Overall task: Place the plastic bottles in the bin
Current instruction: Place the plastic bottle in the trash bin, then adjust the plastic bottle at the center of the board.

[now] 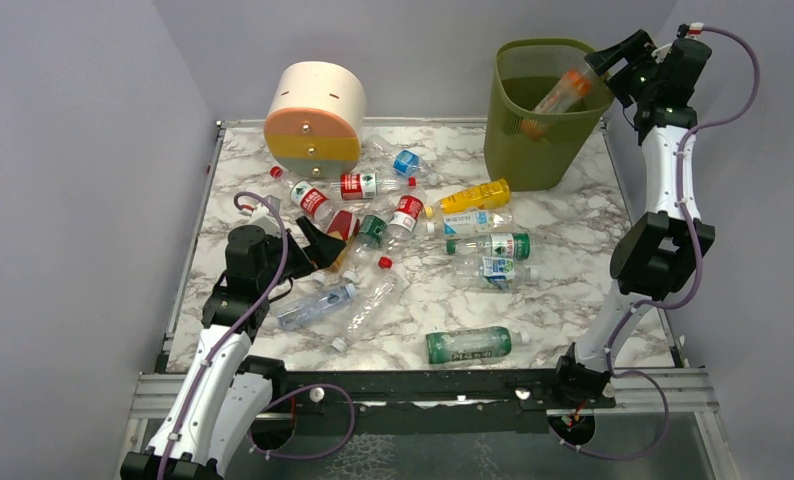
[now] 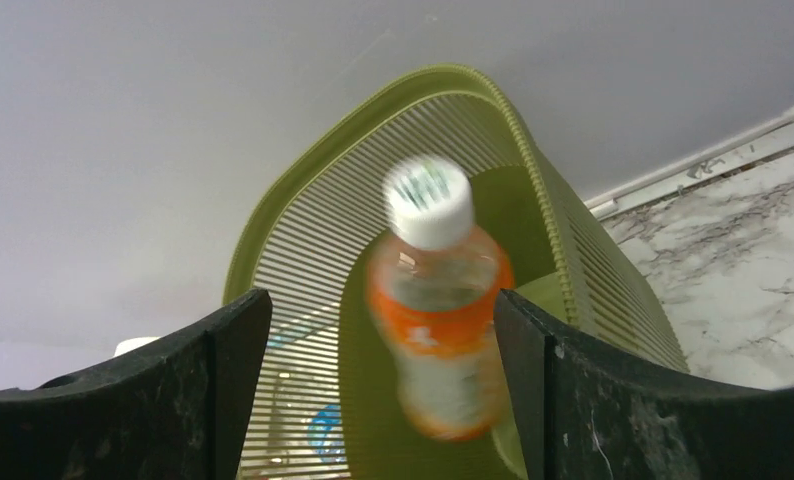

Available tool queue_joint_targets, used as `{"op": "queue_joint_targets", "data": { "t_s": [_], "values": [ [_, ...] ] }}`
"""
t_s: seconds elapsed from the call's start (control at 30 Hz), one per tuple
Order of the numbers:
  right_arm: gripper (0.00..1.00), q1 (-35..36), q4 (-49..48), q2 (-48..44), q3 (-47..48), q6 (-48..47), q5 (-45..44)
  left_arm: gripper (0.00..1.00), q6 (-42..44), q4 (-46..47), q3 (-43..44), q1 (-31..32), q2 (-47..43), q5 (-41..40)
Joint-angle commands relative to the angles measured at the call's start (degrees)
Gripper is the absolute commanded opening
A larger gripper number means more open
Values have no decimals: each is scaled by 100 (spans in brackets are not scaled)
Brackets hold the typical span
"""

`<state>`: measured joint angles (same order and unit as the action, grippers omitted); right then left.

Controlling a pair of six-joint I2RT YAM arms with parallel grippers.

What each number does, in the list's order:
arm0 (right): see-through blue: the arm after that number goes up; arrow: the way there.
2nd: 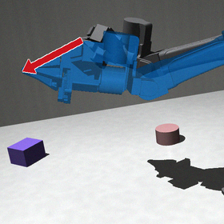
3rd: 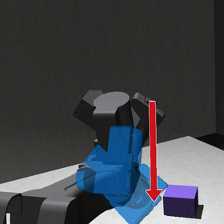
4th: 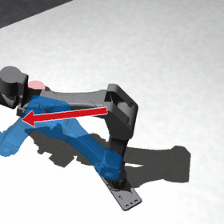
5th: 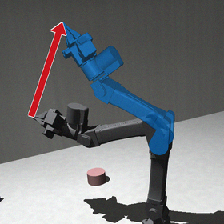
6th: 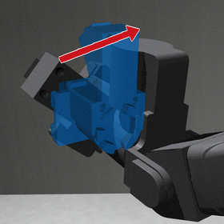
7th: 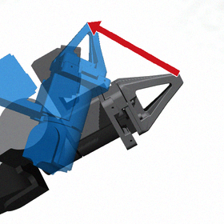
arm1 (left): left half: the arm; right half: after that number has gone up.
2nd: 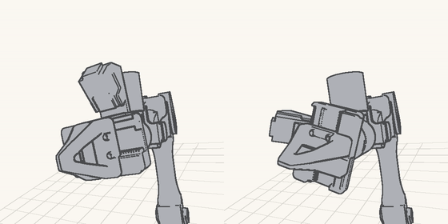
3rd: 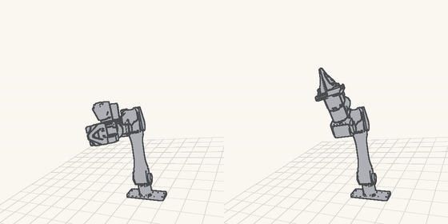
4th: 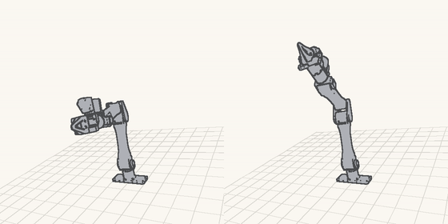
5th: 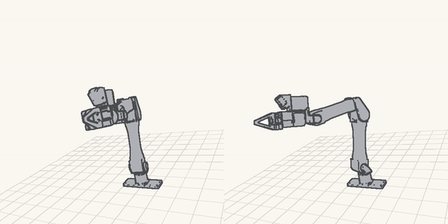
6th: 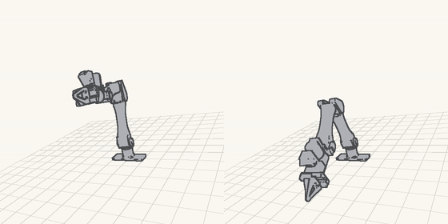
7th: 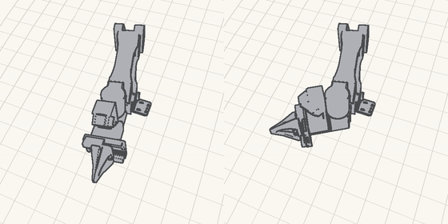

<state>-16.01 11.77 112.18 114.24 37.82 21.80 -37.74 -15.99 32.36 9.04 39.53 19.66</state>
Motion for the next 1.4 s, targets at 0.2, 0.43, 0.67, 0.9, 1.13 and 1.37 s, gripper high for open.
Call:
{"op": "queue_joint_targets", "data": {
  "t_s": [0.2, 0.43, 0.67, 0.9, 1.13, 1.37],
  "values": [
    [88, 274, 418, -355, 283, -307, 854, 99, -33, 220, -111, 20, 65, -151],
    [90, 1252, 952, -1208, -303, -1023, 715, 99, -47, 310, -132, 28, 124, -156],
    [90, 2276, 1145, -2576, -2084, -1453, 302, 99, -26, 355, -151, 28, 175, -85],
    [90, 2588, 1456, -3824, -4021, -1374, 175, 99, -39, 533, -217, 22, 241, 43],
    [99, 3132, 1763, -4377, -5284, -1071, 230, 99, -32, 651, -239, 34, 363, 74],
    [100, 4491, 1983, -4541, -5932, -711, -179, 99, -50, 672, -198, 37, 361, 65]
  ]
}}
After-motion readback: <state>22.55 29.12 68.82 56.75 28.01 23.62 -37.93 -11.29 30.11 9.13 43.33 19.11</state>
